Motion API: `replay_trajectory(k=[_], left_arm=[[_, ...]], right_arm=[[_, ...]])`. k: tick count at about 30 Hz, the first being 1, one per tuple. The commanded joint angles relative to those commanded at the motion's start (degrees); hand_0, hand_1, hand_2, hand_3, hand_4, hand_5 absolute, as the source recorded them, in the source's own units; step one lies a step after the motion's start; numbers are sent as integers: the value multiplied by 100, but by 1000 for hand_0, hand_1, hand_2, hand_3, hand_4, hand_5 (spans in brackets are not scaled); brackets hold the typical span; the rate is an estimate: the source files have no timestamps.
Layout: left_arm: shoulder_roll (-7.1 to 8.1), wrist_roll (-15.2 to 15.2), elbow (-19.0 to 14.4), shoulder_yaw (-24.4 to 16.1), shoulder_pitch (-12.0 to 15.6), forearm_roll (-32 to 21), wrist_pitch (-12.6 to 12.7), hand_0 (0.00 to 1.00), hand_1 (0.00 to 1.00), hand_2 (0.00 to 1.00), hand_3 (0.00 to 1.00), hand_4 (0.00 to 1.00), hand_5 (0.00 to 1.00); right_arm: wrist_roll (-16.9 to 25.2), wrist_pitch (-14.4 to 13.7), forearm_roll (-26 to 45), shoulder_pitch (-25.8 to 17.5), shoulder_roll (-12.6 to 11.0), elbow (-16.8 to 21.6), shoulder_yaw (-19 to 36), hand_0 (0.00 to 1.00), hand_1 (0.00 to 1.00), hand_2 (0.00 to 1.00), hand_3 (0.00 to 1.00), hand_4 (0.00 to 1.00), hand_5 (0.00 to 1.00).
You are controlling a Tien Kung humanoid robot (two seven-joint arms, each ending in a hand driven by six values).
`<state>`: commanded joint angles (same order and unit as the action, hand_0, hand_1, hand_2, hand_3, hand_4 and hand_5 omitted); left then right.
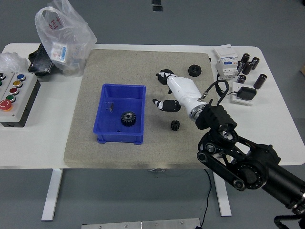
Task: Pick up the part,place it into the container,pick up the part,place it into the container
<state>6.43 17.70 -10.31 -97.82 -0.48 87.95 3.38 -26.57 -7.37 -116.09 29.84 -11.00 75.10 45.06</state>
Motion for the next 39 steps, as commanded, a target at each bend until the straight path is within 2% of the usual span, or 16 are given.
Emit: replay_trajectory(k=[4, 5, 6, 12, 22, 28, 31, 39], left_arm=[[-1, -14, 0, -19, -5, 20, -1, 609, 644, 617, 651, 660, 261], [-3, -17, 0, -19, -6, 20, -1, 610, 641, 617, 650, 660, 263], [-6, -16, 0, -20, -7, 28, -4, 610, 641, 617, 650, 660, 263], [-13, -15, 0, -13, -11, 42, -11, 609, 635, 616, 650, 659, 264], [-15, -4, 0, -24, -8, 58, -8, 607, 635, 616, 649, 659, 264], [-17, -1, 0, -33, -2, 67, -7, 607, 634, 613, 648, 656, 263], [-15, -3, 0, -33, -2, 68, -7, 607, 634, 613, 648, 656, 263], [-17, -4, 0, -35, -9, 73, -8, 607, 632, 613, 647, 654, 264]], right_arm=[[-330, 427, -29, -327, -279, 127, 7, 229, 434, 795, 826, 773, 260], [-369, 496, -10, -382, -304, 167, -7, 192, 378, 787, 826, 778, 265], [-406, 564, 27, -439, -324, 217, -25, 192, 378, 787, 826, 778, 265], [-407, 724, 358, -525, -350, 324, -234, 190, 366, 778, 824, 780, 274], [-213, 699, 710, -500, -330, 330, -508, 193, 362, 764, 817, 781, 283], [-40, 341, 628, -534, -349, 406, -318, 188, 350, 752, 799, 767, 302], [-12, 275, 588, -542, -382, 433, -205, 188, 350, 752, 799, 767, 302], [-26, 358, 677, -587, -451, 444, -400, 188, 346, 754, 795, 761, 301]])
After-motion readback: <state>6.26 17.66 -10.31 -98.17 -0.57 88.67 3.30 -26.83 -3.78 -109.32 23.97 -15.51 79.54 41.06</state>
